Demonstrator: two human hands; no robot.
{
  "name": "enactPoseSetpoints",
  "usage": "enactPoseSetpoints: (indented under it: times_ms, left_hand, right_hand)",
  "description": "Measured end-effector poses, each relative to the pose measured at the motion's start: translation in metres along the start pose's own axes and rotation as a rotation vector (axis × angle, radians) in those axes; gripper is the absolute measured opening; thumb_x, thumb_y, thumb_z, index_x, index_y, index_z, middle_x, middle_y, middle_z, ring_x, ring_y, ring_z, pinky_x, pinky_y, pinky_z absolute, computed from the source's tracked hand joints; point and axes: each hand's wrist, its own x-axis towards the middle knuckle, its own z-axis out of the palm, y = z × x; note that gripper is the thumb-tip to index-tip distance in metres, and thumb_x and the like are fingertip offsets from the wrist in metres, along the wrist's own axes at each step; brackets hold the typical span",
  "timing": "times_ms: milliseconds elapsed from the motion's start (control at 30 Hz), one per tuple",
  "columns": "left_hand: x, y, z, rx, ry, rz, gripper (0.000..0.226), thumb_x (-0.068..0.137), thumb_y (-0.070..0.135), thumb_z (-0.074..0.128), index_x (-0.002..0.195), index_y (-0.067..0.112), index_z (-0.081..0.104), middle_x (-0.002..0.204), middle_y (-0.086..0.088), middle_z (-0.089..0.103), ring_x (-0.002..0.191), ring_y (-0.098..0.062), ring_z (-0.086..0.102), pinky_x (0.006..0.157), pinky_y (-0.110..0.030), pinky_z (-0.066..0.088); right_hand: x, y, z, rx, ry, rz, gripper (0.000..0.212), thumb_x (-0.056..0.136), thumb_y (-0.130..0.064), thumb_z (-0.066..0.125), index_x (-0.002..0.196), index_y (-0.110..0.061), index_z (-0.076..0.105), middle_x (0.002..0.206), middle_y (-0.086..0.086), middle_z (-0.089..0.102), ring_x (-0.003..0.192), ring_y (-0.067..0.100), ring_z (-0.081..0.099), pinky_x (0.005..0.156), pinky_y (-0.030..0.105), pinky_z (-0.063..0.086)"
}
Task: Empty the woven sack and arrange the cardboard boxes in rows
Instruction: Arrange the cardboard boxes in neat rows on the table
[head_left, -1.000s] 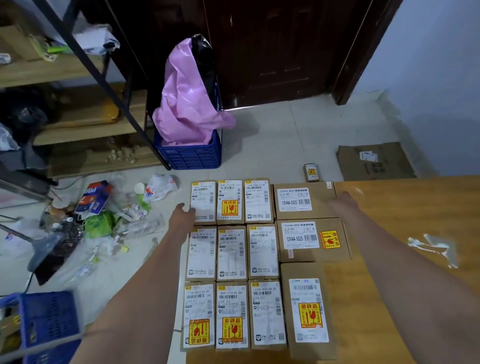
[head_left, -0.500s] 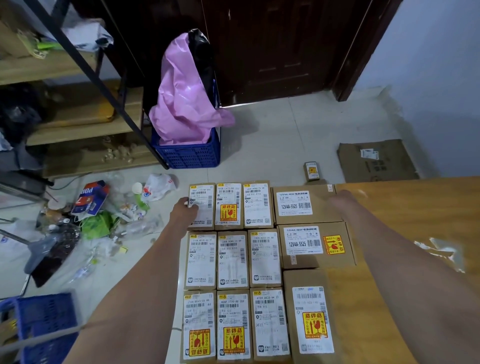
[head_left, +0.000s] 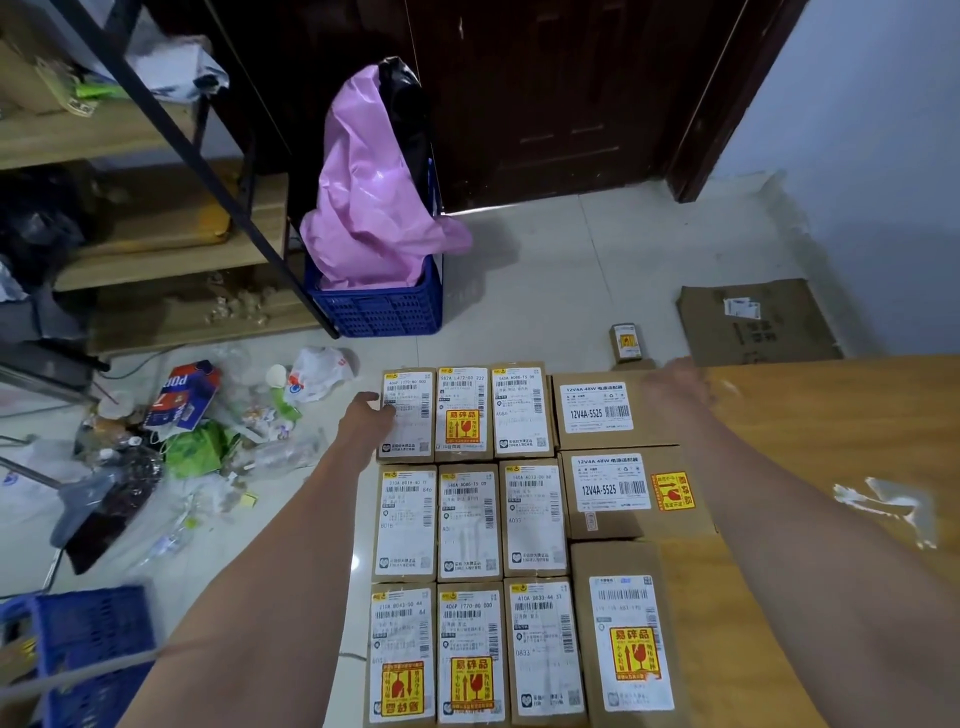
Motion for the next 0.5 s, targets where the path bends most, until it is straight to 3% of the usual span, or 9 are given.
enactPoseSetpoints:
  times_ms: [67,133,233,300,433,500]
  left_hand:
    - [0.002,0.002,0.001,0.012,0.010,0.009,0.050,0.097,0.024,0.051,0.145,0.016,0.039,0.126,-0.016,0.061,0.117,-0.037,0.059,0.094,-0.047,0.051]
    - [0.005,0.004,0.002,0.001,-0.004,0.011,0.053,0.096,0.023,0.050,0.147,0.017,0.037,0.128,-0.014,0.060,0.115,-0.036,0.060,0.093,-0.047,0.052]
    - [0.008,0.003,0.004,-0.018,-0.017,-0.005,0.051,0.096,0.023,0.050,0.145,0.017,0.040,0.128,-0.014,0.061,0.111,-0.033,0.061,0.089,-0.043,0.055]
    - [0.008,0.003,0.005,-0.030,-0.030,-0.007,0.049,0.095,0.022,0.050,0.143,0.016,0.042,0.127,-0.014,0.061,0.111,-0.033,0.061,0.093,-0.043,0.053]
    - [0.014,0.003,0.005,-0.054,-0.056,-0.027,0.049,0.092,0.022,0.053,0.140,0.016,0.045,0.124,-0.013,0.064,0.107,-0.034,0.064,0.094,-0.048,0.054]
    - [0.018,0.002,0.004,-0.026,-0.069,-0.023,0.050,0.089,0.024,0.053,0.138,0.017,0.046,0.122,-0.011,0.065,0.106,-0.034,0.065,0.093,-0.048,0.055]
  right_hand:
    - [-0.010,-0.022,0.009,0.069,0.070,-0.161,0.045,0.091,-0.018,0.056,0.132,-0.004,0.046,0.132,0.020,0.048,0.121,0.037,0.049,0.099,0.044,0.045]
    - [-0.023,-0.045,0.021,0.152,-0.036,-0.303,0.046,0.094,-0.014,0.050,0.139,-0.008,0.044,0.132,0.018,0.049,0.117,0.036,0.054,0.095,0.039,0.050]
    - [-0.042,-0.074,0.039,0.115,-0.215,-0.482,0.059,0.095,-0.009,0.050,0.151,-0.018,0.035,0.142,0.017,0.041,0.122,0.034,0.053,0.101,0.034,0.046]
    - [-0.049,-0.085,0.050,0.007,-0.283,-0.537,0.062,0.093,-0.005,0.051,0.152,-0.018,0.034,0.148,0.016,0.036,0.128,0.033,0.048,0.103,0.033,0.043]
    - [-0.052,-0.088,0.062,-0.058,-0.320,-0.556,0.053,0.084,0.001,0.052,0.137,-0.006,0.050,0.134,0.012,0.054,0.118,0.028,0.053,0.085,0.026,0.044]
    - [-0.051,-0.086,0.064,-0.050,-0.313,-0.551,0.058,0.083,0.003,0.053,0.140,-0.006,0.047,0.138,0.012,0.053,0.123,0.027,0.051,0.087,0.026,0.044]
